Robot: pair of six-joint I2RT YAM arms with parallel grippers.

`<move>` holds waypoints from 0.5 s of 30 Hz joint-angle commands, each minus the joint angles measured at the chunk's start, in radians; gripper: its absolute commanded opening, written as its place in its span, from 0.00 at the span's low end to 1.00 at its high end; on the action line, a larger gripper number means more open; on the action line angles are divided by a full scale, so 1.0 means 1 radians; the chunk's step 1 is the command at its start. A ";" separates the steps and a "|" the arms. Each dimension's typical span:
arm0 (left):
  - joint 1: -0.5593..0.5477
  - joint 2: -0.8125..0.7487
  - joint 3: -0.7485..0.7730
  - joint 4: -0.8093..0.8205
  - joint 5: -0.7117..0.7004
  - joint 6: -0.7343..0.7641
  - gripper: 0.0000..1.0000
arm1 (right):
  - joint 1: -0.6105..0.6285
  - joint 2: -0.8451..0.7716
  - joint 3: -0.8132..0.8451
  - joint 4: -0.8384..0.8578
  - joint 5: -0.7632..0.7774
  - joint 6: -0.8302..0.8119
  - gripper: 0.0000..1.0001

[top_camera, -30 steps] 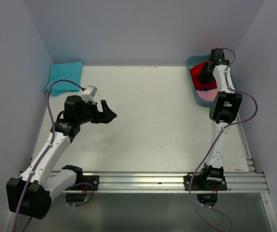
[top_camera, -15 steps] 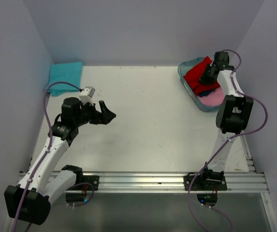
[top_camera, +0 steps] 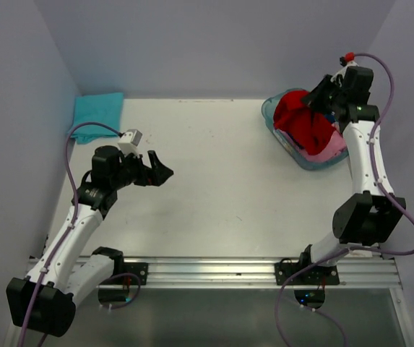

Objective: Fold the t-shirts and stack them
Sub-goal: Grab crumpled tshirt from bin with the right arm, then move the tshirt to the center of the board

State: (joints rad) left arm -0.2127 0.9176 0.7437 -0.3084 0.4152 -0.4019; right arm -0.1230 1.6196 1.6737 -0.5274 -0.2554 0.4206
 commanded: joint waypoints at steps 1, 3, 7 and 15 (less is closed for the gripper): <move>-0.007 -0.019 0.009 0.037 -0.003 -0.012 0.99 | 0.043 -0.061 -0.040 0.082 -0.250 0.015 0.00; -0.007 -0.034 0.014 0.034 -0.015 -0.017 0.99 | 0.115 -0.075 -0.037 0.055 -0.301 -0.035 0.00; -0.007 -0.052 0.022 0.028 -0.038 -0.026 0.99 | 0.350 -0.052 -0.019 -0.115 -0.346 -0.164 0.00; -0.007 -0.080 0.028 -0.004 -0.047 -0.029 1.00 | 0.714 0.137 -0.046 -0.417 -0.148 -0.381 0.57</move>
State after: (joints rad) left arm -0.2127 0.8604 0.7441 -0.3176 0.3843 -0.4126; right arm 0.5720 1.6989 1.6375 -0.7624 -0.5262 0.1467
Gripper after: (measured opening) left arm 0.996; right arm 0.447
